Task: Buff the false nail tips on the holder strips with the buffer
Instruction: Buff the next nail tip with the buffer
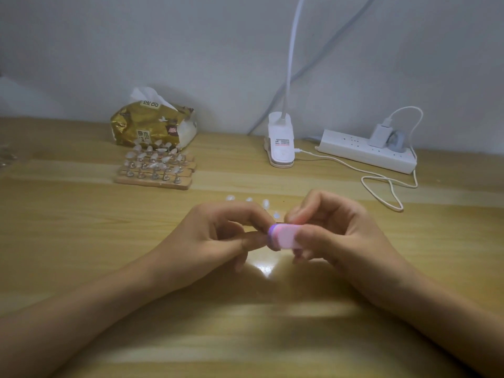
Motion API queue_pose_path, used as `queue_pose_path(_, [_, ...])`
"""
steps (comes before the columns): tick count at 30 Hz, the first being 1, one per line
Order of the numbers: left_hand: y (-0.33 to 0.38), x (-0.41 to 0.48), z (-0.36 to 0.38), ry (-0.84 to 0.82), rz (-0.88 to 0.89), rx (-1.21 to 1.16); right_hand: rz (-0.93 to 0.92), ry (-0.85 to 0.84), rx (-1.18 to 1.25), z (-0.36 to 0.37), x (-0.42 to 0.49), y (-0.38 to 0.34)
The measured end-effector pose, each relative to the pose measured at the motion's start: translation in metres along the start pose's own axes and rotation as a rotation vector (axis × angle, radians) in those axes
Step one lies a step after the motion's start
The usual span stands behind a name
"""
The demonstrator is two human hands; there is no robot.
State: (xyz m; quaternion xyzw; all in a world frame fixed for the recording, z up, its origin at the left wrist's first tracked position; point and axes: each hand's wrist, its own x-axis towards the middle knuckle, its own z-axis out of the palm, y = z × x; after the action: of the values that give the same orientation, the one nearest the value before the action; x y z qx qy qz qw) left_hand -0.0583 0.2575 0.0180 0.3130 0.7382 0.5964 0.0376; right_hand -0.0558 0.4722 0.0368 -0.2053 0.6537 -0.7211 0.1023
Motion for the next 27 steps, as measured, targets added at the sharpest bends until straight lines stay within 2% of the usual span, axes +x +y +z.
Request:
queue_pose_path(5, [0.0001, 0.0008, -0.0002, 0.026, -0.018, 0.003, 0.014, 0.106, -0.009, -0.0083, 0.0027, -0.0026])
queue_pose_path(8, [-0.0008, 0.0011, 0.0002, -0.025, -0.025, 0.016, -0.041, -0.009, -0.032, 0.0011, -0.0012, -0.0017])
queue_pose_path(9, [-0.0014, 0.0010, -0.0002, -0.032, -0.029, 0.016, -0.040, 0.002, -0.058, 0.0016, -0.0006, -0.0004])
queue_pose_path(11, [-0.0013, 0.0010, -0.0009, -0.024, -0.036, -0.001, -0.027, 0.117, -0.075, -0.0043, 0.0030, -0.0017])
queue_pose_path(13, [0.0001, 0.0012, -0.0005, -0.038, -0.036, -0.015, -0.036, 0.157, -0.031, -0.0079, 0.0028, -0.0032])
queue_pose_path(17, [-0.0017, 0.0015, -0.0011, -0.069, -0.041, 0.003, -0.021, -0.011, -0.027, 0.0013, -0.0009, 0.0017])
queue_pose_path(20, [-0.0006, 0.0015, -0.0014, -0.042, -0.046, -0.039, -0.008, 0.105, -0.035, -0.0053, 0.0013, -0.0026])
queue_pose_path(24, [-0.0009, 0.0015, -0.0009, -0.039, -0.028, -0.043, 0.013, -0.024, 0.017, 0.0012, -0.0013, 0.0015])
queue_pose_path(27, [-0.0011, 0.0015, -0.0021, -0.001, -0.042, -0.049, 0.051, 0.036, -0.009, -0.0023, 0.0009, 0.0024])
